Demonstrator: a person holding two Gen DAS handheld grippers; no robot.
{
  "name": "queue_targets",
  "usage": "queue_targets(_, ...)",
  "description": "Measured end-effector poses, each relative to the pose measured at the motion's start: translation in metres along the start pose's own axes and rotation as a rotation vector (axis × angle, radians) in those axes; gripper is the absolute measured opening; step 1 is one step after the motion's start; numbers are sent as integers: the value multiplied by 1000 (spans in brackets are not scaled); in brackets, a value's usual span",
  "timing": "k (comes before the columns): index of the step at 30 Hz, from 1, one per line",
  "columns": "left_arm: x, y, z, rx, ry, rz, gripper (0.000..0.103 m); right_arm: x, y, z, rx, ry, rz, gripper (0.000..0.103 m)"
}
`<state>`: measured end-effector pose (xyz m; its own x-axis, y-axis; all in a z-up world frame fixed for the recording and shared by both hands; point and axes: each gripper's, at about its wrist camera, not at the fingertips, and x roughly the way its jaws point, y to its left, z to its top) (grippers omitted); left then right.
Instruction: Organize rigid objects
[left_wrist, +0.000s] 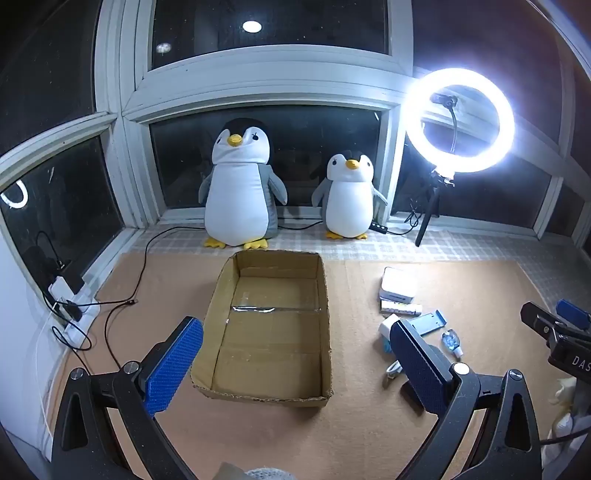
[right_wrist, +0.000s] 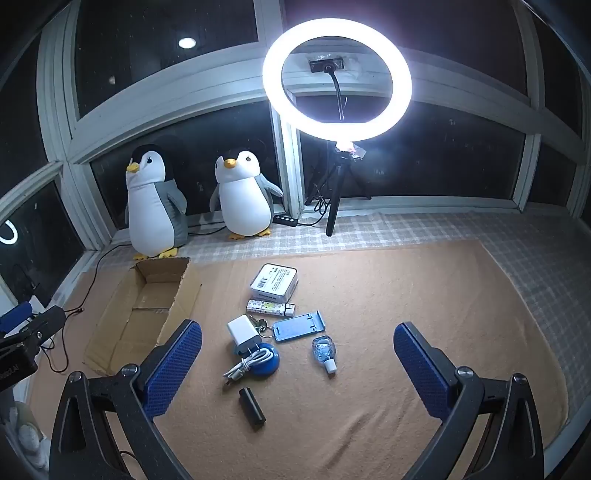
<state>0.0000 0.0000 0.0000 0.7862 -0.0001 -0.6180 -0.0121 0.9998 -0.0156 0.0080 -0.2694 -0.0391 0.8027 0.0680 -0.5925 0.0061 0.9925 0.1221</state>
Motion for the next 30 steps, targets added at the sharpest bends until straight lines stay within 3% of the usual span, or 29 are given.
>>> queue_targets(9,3,3,-2,3,12,9,103,2,0,2,21,54,17,103)
queue_targets(30,9,6,-6,-6,15,5,103,5,2,-2,8,31,6,103)
